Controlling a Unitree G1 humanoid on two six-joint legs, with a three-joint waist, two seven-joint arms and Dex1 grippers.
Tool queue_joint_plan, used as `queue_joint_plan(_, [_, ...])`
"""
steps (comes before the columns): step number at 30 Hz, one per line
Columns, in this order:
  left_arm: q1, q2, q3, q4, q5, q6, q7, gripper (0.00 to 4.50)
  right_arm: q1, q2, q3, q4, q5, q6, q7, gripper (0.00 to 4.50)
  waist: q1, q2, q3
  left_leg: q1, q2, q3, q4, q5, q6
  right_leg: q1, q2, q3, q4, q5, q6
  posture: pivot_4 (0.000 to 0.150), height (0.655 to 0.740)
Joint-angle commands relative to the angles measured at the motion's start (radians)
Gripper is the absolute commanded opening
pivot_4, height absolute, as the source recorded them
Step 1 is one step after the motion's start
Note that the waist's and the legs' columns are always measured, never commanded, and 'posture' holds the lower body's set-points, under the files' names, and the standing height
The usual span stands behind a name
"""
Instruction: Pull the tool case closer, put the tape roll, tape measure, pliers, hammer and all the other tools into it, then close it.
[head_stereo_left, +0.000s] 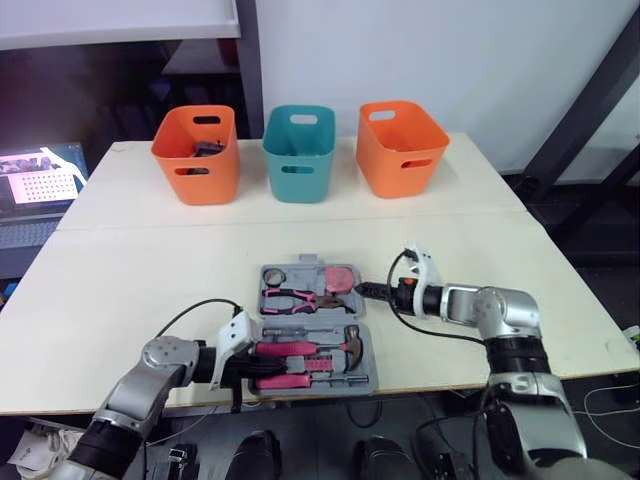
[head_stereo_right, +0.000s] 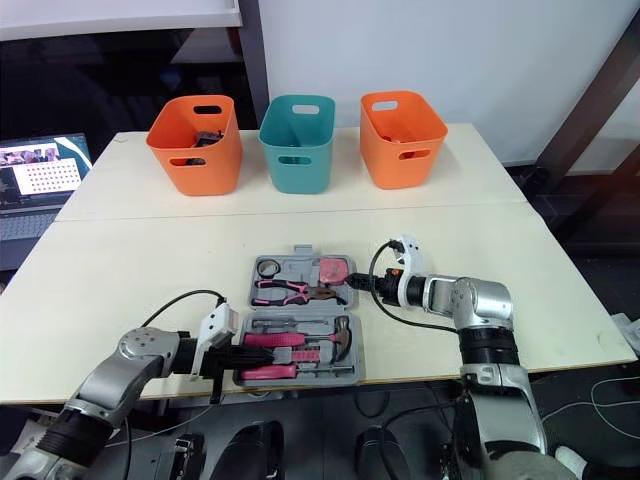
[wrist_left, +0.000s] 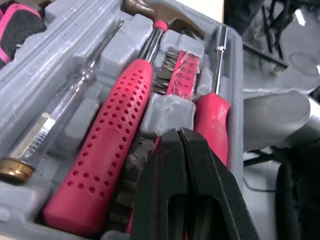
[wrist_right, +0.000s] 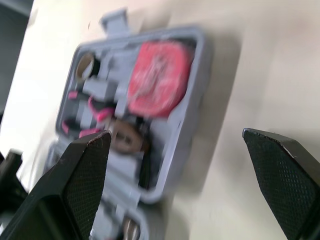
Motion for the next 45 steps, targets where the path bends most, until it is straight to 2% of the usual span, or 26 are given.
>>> queue_joint_plan(1, [0.016, 0.007, -0.039, 0.015, 0.072, 0.027, 0.057, 0.00, -0.091, 0.015, 0.023, 0.167, -0.027, -0.108, 0.048, 4.45, -0.001, 0.000, 0.000, 0.000, 0.000, 0.000, 0.000, 0.000, 0.000, 0.000, 0.000, 0.000, 0.000, 0.000, 0.000, 0.150, 0.7400])
queue_joint_plan(9, [0.035, 0.034, -0.059, 0.007, 0.079, 0.089, 0.067, 0.00, -0.278, 0.094, 0.050, 0.520, -0.073, -0.252, 0.165, 4.45, -0.006, 0.002, -0.001, 0.001, 0.000, 0.000, 0.000, 0.000, 0.000, 0.001, 0.000, 0.000, 0.000, 0.001, 0.001, 0.150, 0.7400])
queue_joint_plan(14, [0.045, 0.045, -0.046, -0.001, 0.061, 0.093, 0.060, 0.00, -0.314, 0.097, 0.011, 0.597, -0.064, -0.305, 0.226, 4.45, -0.017, 0.004, -0.002, 0.003, 0.000, 0.000, -0.001, 0.000, 0.000, 0.002, 0.001, 0.000, 0.001, 0.001, 0.001, 0.150, 0.7400])
queue_joint_plan(21, [0.061, 0.034, -0.018, -0.011, 0.023, 0.101, 0.065, 0.00, -0.276, 0.066, -0.005, 0.459, -0.018, -0.268, 0.391, 4.45, -0.031, 0.005, -0.002, 0.002, 0.000, -0.001, -0.001, 0.000, 0.000, 0.001, 0.001, 0.000, 0.001, 0.001, 0.002, 0.150, 0.7400])
queue_joint_plan(27, [0.073, 0.035, 0.021, -0.030, -0.044, 0.118, 0.045, 0.00, -0.225, 0.051, -0.007, 0.336, 0.017, -0.186, 0.408, 4.45, -0.031, 0.005, -0.002, 0.002, 0.000, -0.001, -0.001, 0.000, 0.000, 0.001, 0.001, 0.000, 0.001, 0.001, 0.002, 0.150, 0.7400])
queue_joint_plan(31, [0.089, 0.068, 0.093, -0.078, -0.130, 0.123, -0.006, 0.00, -0.186, 0.042, -0.003, 0.238, 0.044, -0.129, 0.410, 4.45, -0.030, 0.005, -0.002, 0.001, 0.000, -0.001, -0.003, 0.000, 0.000, -0.001, 0.001, 0.000, 0.001, 0.001, 0.002, 0.150, 0.7400])
queue_joint_plan(35, [0.105, 0.096, 0.176, -0.130, -0.200, 0.116, -0.023, 0.00, -0.173, 0.036, -0.035, 0.215, 0.087, -0.105, 0.411, 4.45, -0.028, 0.005, -0.001, 0.000, 0.000, -0.001, -0.002, 0.000, 0.000, -0.003, 0.001, 0.000, 0.002, 0.001, 0.002, 0.150, 0.7400])
queue_joint_plan(38, [0.098, 0.136, 0.249, -0.125, -0.245, 0.144, -0.034, 0.00, -0.158, 0.037, -0.014, 0.182, 0.089, -0.092, 0.410, 4.45, -0.027, 0.005, -0.001, -0.001, 0.000, -0.001, -0.002, 0.000, 0.000, -0.003, 0.001, 0.000, 0.002, 0.000, 0.000, 0.150, 0.7400])
queue_joint_plan(41, [0.104, 0.203, 0.295, -0.060, -0.224, 0.105, -0.071, 0.00, -0.147, 0.041, -0.001, 0.146, 0.099, -0.068, 0.404, 4.45, -0.031, 0.005, -0.001, -0.001, 0.000, -0.001, -0.002, 0.000, 0.000, -0.003, 0.001, 0.000, 0.002, 0.000, 0.000, 0.150, 0.7400])
queue_joint_plan(45, [0.093, 0.315, 0.392, 0.074, -0.260, 0.112, -0.165, 0.00, -0.097, 0.026, 0.038, -0.004, 0.136, -0.009, 0.429, 4.45, -0.030, 0.005, -0.001, -0.001, 0.000, 0.000, -0.004, 0.000, 0.000, -0.005, 0.001, 0.000, 0.002, 0.000, 0.001, 0.150, 0.7400])
